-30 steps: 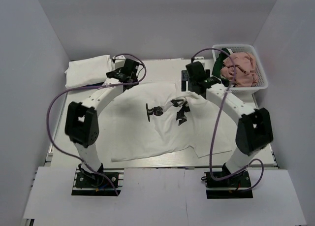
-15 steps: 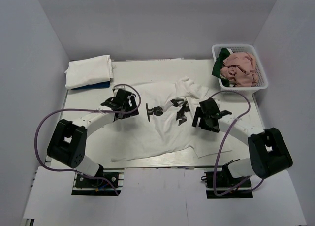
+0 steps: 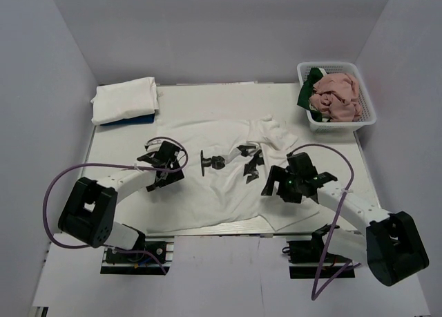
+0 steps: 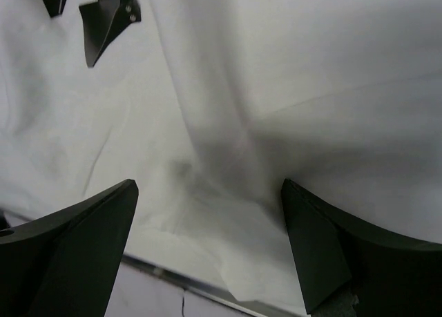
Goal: Fold and stack the t-shirts
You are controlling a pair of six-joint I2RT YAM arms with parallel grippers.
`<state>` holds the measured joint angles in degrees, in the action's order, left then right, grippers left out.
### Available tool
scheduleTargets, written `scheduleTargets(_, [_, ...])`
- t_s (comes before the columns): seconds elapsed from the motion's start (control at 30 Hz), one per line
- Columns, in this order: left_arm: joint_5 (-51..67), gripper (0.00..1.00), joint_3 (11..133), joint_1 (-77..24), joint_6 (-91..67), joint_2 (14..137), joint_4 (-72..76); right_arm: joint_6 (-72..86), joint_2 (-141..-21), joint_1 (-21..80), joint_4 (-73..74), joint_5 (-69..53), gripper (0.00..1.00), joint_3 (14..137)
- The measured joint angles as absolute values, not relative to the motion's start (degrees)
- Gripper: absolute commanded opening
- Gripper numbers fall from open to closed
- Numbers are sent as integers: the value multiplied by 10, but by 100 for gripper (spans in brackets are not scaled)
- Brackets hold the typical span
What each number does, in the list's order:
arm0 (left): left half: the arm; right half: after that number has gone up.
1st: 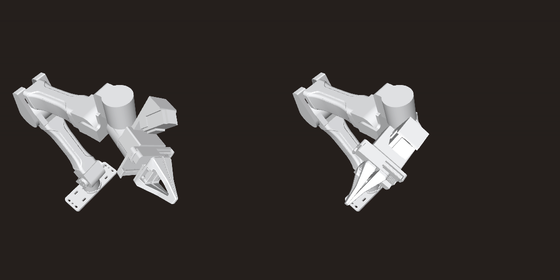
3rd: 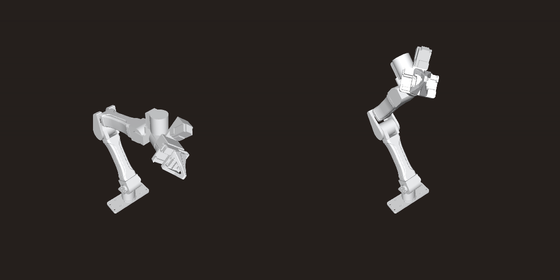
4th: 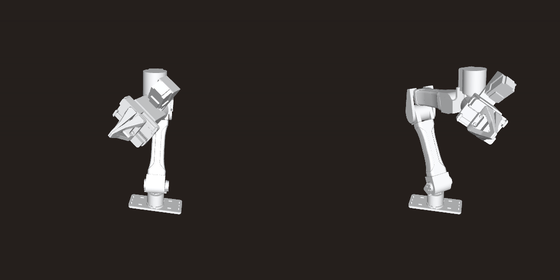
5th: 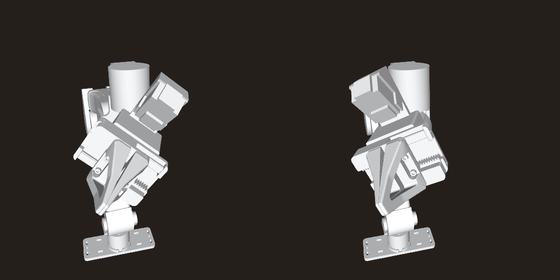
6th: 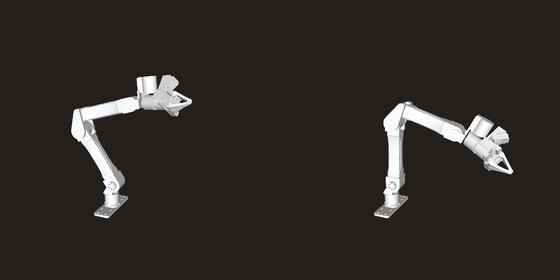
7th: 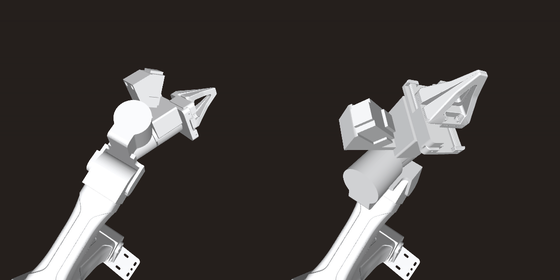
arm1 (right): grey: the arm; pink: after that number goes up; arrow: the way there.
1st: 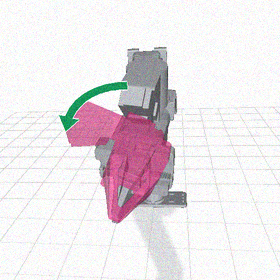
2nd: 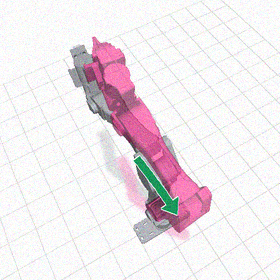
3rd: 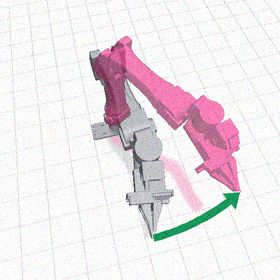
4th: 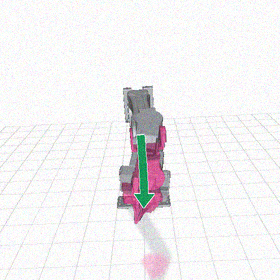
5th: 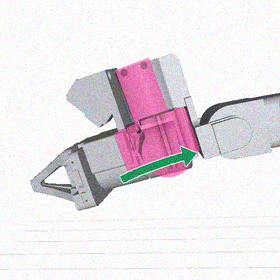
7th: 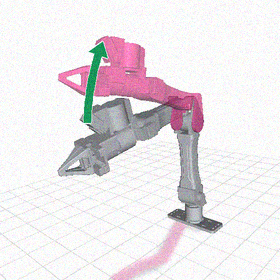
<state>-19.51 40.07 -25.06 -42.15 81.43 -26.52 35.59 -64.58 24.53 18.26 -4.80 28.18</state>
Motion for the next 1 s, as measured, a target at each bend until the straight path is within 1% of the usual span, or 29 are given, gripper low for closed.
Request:
scheduleTargets(0.1, [-248, 100, 404, -246, -453, 806, -337, 348, -630, 262, 232, -94, 90, 281])
scheduleTargets(0.2, [-289, 100, 424, -242, -475, 781, -401, 333, -618, 273, 289, -96, 90, 295])
scheduleTargets(0.3, [-295, 100, 467, -241, -470, 755, -407, 318, -626, 274, 330, -37, 90, 371])
scheduleTargets(0.4, [-269, 100, 501, -246, -433, 736, -353, 308, -670, 270, 319, 48, 90, 488])
scheduleTargets(0.5, [-238, 100, 515, -249, -393, 740, -307, 289, -749, 264, 300, 128, 90, 592])
scheduleTargets(0.63, [-227, 100, 534, -251, -360, 783, -287, 239, -903, 249, 287, 202, 90, 723])
scheduleTargets(0.7, [-224, 100, 541, -251, -348, 810, -287, 208, -982, 239, 305, 234, 90, 792])
scheduleTargets(0.77, [-214, 100, 545, -251, -336, 836, -284, 175, -1062, 228, 313, 260, 86, 858])
scheduleTargets(0.9, [-192, 100, 546, -250, -322, 871, -276, 113, -1205, 200, 341, 282, 80, 981])
scheduleTargets(1.0, [-182, 100, 544, -250, -308, 881, -265, 69, -1259, 181, 345, 267, 79, 1013])
